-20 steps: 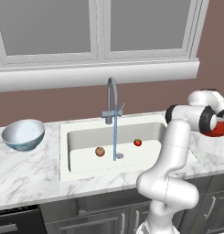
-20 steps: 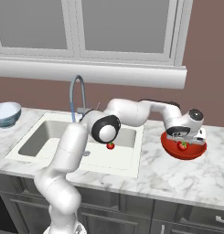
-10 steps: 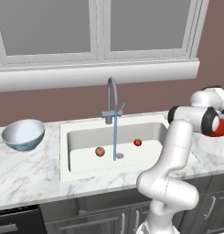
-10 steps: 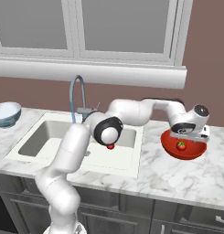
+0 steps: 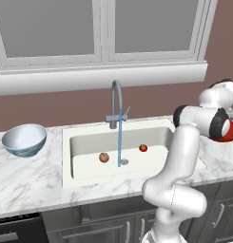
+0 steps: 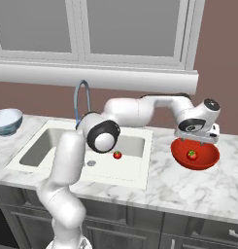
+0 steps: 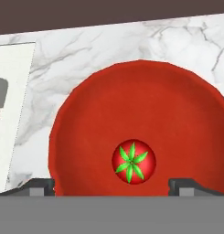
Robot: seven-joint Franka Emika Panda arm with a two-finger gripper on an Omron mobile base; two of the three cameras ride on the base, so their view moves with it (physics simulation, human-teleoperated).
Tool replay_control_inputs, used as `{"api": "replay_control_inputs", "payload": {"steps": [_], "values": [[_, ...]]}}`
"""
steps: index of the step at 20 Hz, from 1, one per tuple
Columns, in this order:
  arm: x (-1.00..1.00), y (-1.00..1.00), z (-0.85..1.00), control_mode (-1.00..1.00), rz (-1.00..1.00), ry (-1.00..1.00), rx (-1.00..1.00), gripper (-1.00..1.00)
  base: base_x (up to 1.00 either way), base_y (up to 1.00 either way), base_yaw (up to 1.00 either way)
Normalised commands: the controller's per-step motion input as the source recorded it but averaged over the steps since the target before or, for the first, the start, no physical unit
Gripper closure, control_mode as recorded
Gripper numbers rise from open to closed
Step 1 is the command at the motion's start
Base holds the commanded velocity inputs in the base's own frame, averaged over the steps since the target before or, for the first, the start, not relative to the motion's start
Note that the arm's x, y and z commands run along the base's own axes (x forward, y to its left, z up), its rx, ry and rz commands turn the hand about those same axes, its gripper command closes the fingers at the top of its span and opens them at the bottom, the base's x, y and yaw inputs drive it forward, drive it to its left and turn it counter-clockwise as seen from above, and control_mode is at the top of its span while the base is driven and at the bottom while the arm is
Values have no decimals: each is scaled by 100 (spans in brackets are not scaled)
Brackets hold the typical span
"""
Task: Pick the tomatos from the sink and place them in one bowl. Place the peach in the other bowl. Then turn off the sink faucet.
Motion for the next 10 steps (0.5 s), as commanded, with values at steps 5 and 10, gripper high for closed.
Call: {"api": "replay_control_inputs", "payload": {"steps": [5, 10], "values": [[-40, 87, 16, -100, 0, 0, -6, -100, 0, 0, 0], [-42, 89, 41, -100, 0, 0, -8, -100, 0, 0, 0]]}}
